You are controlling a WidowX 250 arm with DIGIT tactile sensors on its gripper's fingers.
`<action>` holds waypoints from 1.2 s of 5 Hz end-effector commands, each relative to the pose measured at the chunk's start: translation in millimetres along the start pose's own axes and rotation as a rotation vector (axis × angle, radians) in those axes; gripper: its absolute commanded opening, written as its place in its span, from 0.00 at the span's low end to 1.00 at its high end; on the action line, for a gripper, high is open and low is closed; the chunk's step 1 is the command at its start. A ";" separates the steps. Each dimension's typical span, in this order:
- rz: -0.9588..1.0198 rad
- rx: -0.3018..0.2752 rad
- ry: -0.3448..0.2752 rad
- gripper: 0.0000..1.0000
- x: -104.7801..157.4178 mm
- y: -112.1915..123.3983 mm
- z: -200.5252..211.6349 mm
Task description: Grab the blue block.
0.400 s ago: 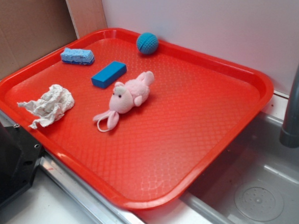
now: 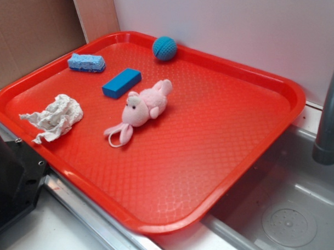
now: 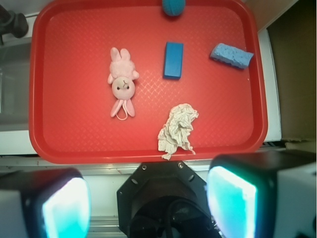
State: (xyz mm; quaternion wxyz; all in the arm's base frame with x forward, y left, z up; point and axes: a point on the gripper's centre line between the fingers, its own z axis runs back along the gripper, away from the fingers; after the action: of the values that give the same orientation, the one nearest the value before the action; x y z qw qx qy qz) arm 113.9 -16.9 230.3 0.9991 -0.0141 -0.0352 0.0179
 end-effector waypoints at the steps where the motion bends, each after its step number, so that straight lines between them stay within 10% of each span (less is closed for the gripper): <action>1: 0.126 -0.002 -0.086 1.00 35.0 13.0 -14.4; 6: 0.347 0.028 -0.106 1.00 117.3 62.9 -130.4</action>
State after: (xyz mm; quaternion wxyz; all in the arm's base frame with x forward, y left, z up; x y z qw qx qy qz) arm 235.1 42.5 97.7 0.9793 -0.0056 -0.0674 0.1909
